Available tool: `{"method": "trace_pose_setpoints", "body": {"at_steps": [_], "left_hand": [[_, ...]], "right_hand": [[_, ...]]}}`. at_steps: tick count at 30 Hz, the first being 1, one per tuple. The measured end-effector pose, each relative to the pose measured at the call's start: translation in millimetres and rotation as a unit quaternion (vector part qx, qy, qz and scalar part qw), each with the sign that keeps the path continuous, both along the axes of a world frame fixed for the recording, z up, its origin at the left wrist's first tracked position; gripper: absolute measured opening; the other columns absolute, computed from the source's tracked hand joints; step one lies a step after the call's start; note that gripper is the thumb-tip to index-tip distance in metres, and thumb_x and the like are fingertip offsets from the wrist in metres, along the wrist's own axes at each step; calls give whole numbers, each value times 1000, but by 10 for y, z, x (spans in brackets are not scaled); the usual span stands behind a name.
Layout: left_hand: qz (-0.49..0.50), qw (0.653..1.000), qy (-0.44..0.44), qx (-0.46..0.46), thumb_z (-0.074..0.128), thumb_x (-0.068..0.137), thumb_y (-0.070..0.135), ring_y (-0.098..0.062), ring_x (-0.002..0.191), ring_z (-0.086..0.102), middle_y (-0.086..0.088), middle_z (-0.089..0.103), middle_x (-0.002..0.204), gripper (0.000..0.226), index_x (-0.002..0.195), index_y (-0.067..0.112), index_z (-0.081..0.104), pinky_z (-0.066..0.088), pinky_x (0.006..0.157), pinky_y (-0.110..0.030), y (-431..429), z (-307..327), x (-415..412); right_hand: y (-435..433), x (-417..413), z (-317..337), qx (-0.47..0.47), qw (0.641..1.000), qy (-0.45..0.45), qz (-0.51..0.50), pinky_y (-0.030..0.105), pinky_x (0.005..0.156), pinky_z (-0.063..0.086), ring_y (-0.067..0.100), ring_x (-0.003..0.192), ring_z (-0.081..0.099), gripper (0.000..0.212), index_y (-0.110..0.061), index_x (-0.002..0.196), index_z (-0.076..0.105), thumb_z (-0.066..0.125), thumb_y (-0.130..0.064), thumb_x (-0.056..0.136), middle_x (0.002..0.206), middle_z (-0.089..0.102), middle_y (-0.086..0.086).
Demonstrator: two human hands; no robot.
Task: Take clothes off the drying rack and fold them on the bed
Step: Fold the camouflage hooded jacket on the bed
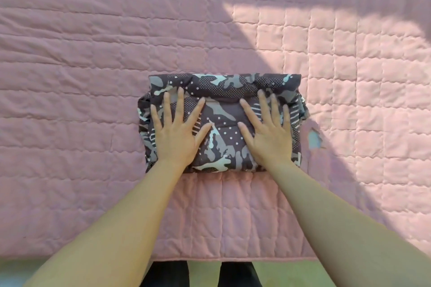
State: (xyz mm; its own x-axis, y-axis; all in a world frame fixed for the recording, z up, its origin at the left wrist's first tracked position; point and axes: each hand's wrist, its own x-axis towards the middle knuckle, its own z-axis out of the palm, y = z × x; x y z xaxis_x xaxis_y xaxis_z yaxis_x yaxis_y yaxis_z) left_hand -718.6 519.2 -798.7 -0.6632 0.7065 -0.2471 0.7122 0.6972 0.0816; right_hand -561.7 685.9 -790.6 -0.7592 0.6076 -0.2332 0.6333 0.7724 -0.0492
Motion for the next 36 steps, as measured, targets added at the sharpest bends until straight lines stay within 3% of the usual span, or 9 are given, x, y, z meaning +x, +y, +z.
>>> {"method": "trace_pose_setpoints", "body": {"at_steps": [6,10,14,17,19,23,26,28,36], "left_hand": [[146,989,-32,-18,19,90,75,-39,147,-10,-5,-16,161,70,150,48,-6,8,110,-70,49,-53,0],[277,958,-68,37,38,81,80,-40,143,17,-4,-3,163,83,149,51,-1,23,108,-57,87,71,-39],[465,862,-121,159,70,71,65,-37,129,40,-14,24,151,105,152,33,11,31,106,-46,119,236,-94],[560,791,-212,125,66,72,69,-37,128,40,-14,39,140,94,144,20,32,33,105,-47,124,258,-189],[569,771,-244,149,61,77,69,-33,123,49,-9,50,135,79,134,17,45,40,101,-42,94,284,-204],[534,784,-233,216,50,89,63,-28,115,56,-5,62,125,60,121,13,58,41,93,-33,63,402,-113],[532,767,-266,240,43,90,66,-29,116,56,-8,62,124,66,122,10,58,44,98,-38,-40,486,-44],[549,745,-291,241,41,93,63,-30,120,52,-10,57,131,68,130,8,53,42,101,-38,-197,571,44],[653,633,-339,242,39,94,61,-24,86,55,-10,61,105,63,108,3,58,42,73,-31,-1162,927,610]], "right_hand": [[85,72,-138,-29,989,7,-145,49,119,-1,23,149,-4,71,-45,151,3,26,-72,90,162,-4,-6],[145,74,-92,-92,946,58,-305,46,120,5,28,149,0,92,-32,153,-5,33,-77,84,162,-3,7],[205,-37,61,-185,842,146,-486,40,117,18,23,146,20,103,-16,153,12,61,-66,78,158,20,8],[304,-102,111,-251,731,214,-598,38,104,40,23,121,50,87,-11,137,38,70,-61,73,134,51,3],[310,-120,151,-293,693,227,-618,41,102,45,23,115,55,90,-12,139,39,65,-67,72,131,55,2],[292,-52,312,-314,719,173,-596,45,102,45,27,114,56,96,-13,140,44,44,-80,72,132,56,3],[288,69,443,-372,699,170,-587,43,95,51,24,102,60,79,-7,134,50,43,-69,87,110,59,2],[217,153,557,-412,697,157,-566,45,92,53,26,102,63,71,-7,129,54,48,-65,89,110,63,4],[-347,180,984,-489,719,23,-493,45,83,56,28,89,67,73,-11,111,66,58,-74,74,103,71,11]]}}
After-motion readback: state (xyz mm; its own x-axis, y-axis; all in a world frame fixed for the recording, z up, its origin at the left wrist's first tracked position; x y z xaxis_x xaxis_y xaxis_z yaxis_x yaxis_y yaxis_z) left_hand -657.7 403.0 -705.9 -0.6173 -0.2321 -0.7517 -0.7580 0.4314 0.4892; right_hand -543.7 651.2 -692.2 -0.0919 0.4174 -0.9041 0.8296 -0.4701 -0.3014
